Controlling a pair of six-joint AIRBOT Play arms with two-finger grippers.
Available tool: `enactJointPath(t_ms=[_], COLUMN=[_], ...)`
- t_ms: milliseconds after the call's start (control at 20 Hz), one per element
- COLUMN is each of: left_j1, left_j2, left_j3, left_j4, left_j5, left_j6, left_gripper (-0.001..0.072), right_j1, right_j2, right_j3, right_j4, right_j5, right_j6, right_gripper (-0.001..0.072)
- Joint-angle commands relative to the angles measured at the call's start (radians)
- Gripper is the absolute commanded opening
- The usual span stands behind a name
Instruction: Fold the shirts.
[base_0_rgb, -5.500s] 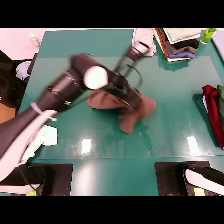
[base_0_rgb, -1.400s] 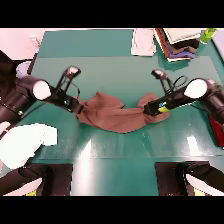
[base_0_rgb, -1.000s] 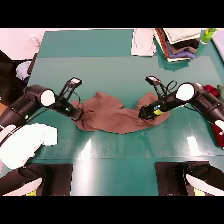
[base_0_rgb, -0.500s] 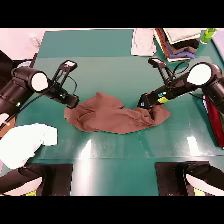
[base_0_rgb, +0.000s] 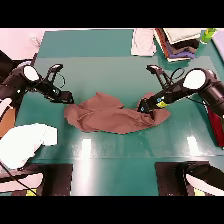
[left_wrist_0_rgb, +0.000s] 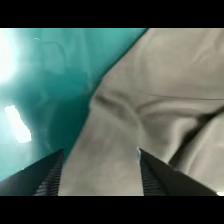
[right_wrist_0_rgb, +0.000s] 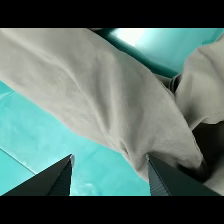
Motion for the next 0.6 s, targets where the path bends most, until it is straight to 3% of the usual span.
enactJointPath(t_ms=[0, 150, 200, 250, 300, 550], left_j1=[0.020, 0.020, 0.020, 0.020, 0.020, 0.020], left_j2=[-0.049, -0.075, -0.074, -0.074, -0.072, -0.007], left_j3=[0.001, 0.001, 0.001, 0.005, 0.010, 0.081], left_j4=[-0.060, -0.067, -0.069, -0.068, -0.068, -0.035], left_j5=[-0.021, -0.025, -0.026, -0.032, -0.040, -0.049], left_j6=[0.041, 0.040, 0.040, 0.041, 0.045, 0.060], left_gripper=[0.0547, 0.0544, 0.0409, 0.0193, 0.0034, 0.0029], right_j1=[0.001, 0.000, 0.000, 0.000, -0.010, -0.218], right_j2=[-0.001, 0.000, -0.001, 0.000, -0.001, -0.001], right_j3=[-0.036, -0.037, -0.037, -0.036, -0.036, -0.038], right_j4=[0.006, 0.005, 0.002, -0.005, -0.004, -0.006], right_j5=[-0.029, -0.035, -0.038, -0.042, -0.046, 0.020], right_j6=[0.001, 0.002, 0.002, 0.002, 0.001, -0.038], right_gripper=[0.0530, 0.0530, 0.0529, 0.0529, 0.0529, 0.0532])
